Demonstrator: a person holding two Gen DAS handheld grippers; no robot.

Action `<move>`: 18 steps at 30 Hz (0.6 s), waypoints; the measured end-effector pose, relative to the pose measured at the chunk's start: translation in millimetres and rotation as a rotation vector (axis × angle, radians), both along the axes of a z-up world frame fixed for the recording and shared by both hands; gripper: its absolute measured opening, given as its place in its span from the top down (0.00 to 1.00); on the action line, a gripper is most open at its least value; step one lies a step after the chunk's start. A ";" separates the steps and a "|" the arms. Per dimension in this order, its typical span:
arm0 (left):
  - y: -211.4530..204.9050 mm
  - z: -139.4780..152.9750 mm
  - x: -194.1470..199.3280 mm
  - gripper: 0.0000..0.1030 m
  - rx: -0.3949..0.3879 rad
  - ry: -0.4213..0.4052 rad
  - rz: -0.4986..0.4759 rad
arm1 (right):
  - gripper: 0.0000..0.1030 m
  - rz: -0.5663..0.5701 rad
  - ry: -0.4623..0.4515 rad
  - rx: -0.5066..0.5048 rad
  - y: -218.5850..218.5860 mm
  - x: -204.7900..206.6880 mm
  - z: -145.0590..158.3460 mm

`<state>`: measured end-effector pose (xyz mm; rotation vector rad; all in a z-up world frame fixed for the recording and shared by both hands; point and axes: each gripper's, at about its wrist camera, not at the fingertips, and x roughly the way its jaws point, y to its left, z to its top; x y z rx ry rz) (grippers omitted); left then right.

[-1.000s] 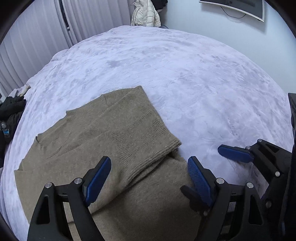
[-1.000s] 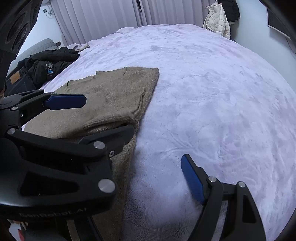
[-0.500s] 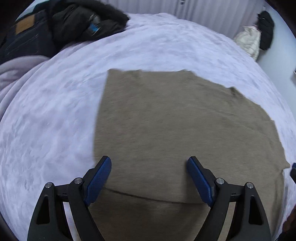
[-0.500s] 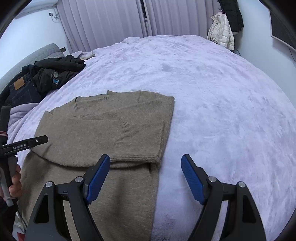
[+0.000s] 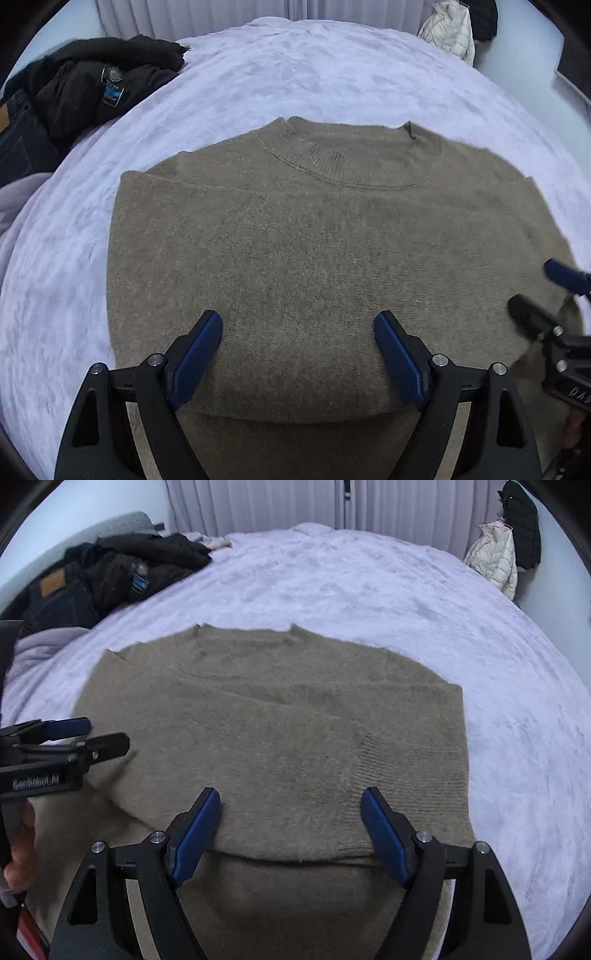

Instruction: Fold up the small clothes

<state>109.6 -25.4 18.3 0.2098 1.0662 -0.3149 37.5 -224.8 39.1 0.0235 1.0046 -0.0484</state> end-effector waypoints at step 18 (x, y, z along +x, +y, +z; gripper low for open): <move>21.4 -5.6 60.8 0.00 0.011 0.060 0.083 | 0.20 0.029 0.068 -0.029 31.5 54.0 -12.8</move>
